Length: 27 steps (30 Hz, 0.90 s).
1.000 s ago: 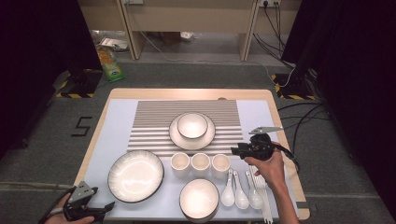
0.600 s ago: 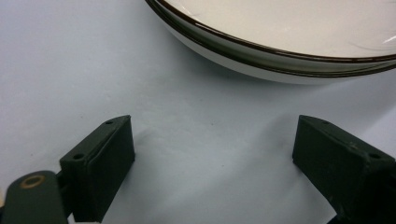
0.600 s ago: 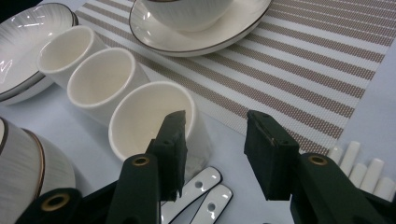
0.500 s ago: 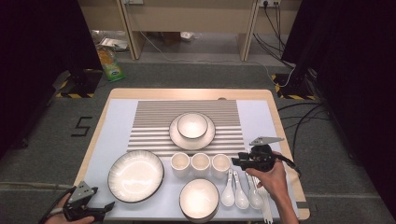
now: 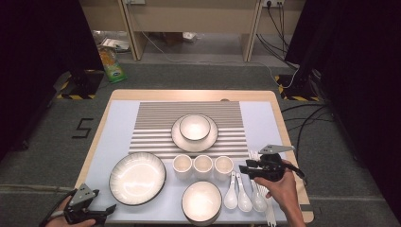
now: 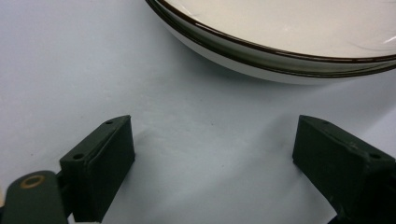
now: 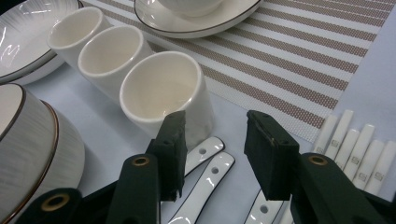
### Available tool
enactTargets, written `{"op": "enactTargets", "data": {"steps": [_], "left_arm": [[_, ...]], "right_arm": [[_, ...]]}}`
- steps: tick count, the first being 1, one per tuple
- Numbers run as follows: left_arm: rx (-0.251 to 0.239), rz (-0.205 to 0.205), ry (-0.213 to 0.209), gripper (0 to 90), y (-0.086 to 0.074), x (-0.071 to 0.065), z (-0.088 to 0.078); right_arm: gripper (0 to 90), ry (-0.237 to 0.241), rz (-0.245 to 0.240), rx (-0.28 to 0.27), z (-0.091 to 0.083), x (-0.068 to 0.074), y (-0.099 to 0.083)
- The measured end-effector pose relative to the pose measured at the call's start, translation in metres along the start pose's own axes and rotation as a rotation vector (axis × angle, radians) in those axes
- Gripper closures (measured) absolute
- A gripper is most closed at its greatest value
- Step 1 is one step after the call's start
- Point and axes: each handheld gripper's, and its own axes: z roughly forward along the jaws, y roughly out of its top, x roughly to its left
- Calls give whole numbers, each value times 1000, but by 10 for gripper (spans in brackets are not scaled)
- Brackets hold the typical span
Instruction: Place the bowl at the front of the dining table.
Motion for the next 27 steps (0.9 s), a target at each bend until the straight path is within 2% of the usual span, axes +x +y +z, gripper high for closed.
{"op": "enactTargets", "data": {"steps": [17,27], "left_arm": [[5,-1,1,114,0,0,0],[7,-1,4,113,1,0,0]], "right_arm": [[585,-5,26,-19,-7,1,-30],[587,-15,32,-8,-7,2,-44]]}}
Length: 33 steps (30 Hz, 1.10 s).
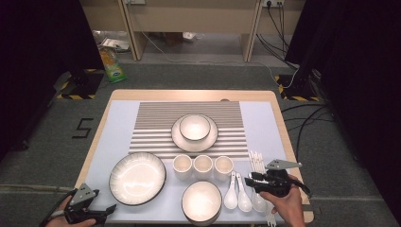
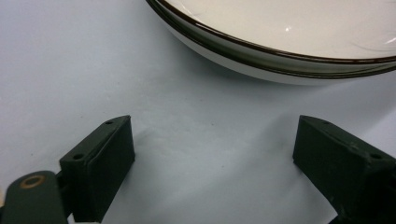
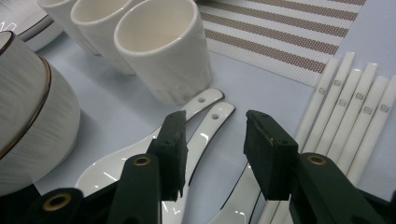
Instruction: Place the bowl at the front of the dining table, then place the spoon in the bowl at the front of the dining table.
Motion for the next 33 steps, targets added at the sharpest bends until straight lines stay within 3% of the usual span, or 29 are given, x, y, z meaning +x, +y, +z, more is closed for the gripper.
{"op": "enactTargets", "data": {"steps": [12,33], "left_arm": [[4,0,0,111,0,0,0],[4,-2,3,109,0,0,0]], "right_arm": [[587,-2,6,24,-4,0,-16],[600,-36,35,22,-16,-5,-27]]}}
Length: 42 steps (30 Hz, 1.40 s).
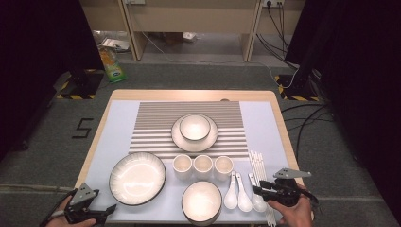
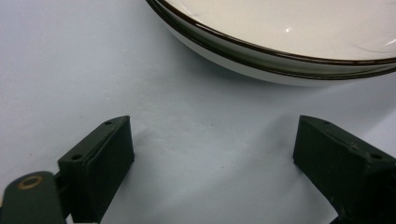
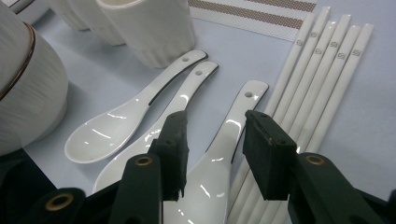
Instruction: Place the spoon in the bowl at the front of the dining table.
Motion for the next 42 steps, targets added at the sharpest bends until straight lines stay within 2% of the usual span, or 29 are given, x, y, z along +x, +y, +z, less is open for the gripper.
{"op": "enactTargets", "data": {"steps": [10,20,27,34,39,41,42], "left_arm": [[-6,-4,1,108,0,0,0],[-8,-3,0,108,-1,0,0],[-10,-3,0,108,-1,0,0],[-12,-4,-1,108,-1,0,0],[-13,-4,-1,108,-1,0,0],[-13,-4,-1,108,-1,0,0],[-14,-5,0,108,-1,0,0]], "right_arm": [[615,-5,21,3,-4,-2,-5],[621,-18,19,49,15,-2,-1],[637,-16,19,54,24,-4,-1],[644,-37,-14,88,32,2,3],[671,-50,-16,98,34,3,5],[685,-46,-2,99,34,2,5],[737,-47,8,98,34,1,5]]}}
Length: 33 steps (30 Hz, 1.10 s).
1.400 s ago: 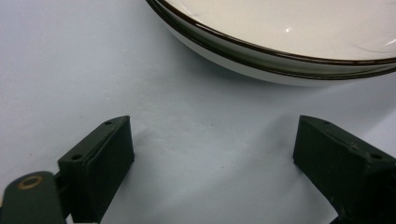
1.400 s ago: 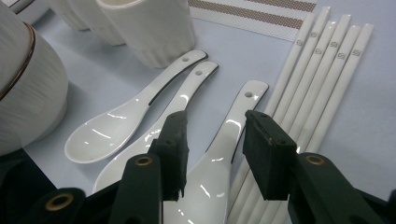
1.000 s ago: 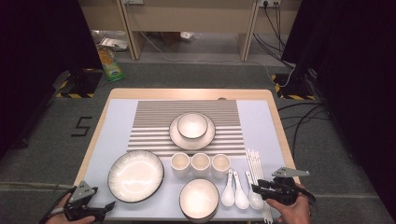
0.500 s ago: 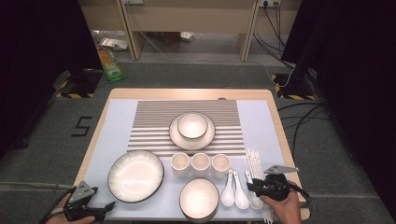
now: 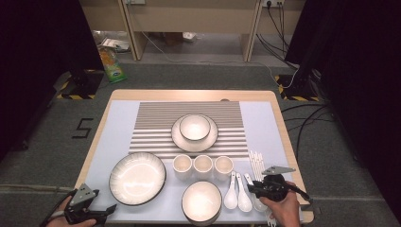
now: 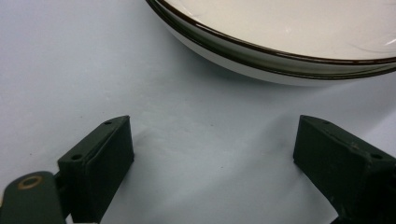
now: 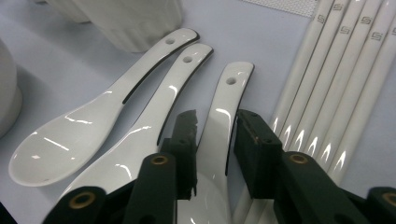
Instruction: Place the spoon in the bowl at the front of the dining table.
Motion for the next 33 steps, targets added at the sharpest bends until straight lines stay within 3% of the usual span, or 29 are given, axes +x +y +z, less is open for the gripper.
{"op": "enactTargets", "data": {"steps": [2,8,14,25,33], "left_arm": [[1,3,0,108,0,0,0],[0,2,0,108,0,0,0],[0,3,-1,108,0,0,0],[1,4,-1,108,0,0,0],[-1,4,-1,108,-1,0,0]], "right_arm": [[789,-17,2,-5,0,-2,0],[823,47,64,-43,1,-7,-4],[849,69,39,-30,-1,-4,1],[850,105,29,-94,-13,-4,11],[850,103,21,-155,-26,-5,32]]}}
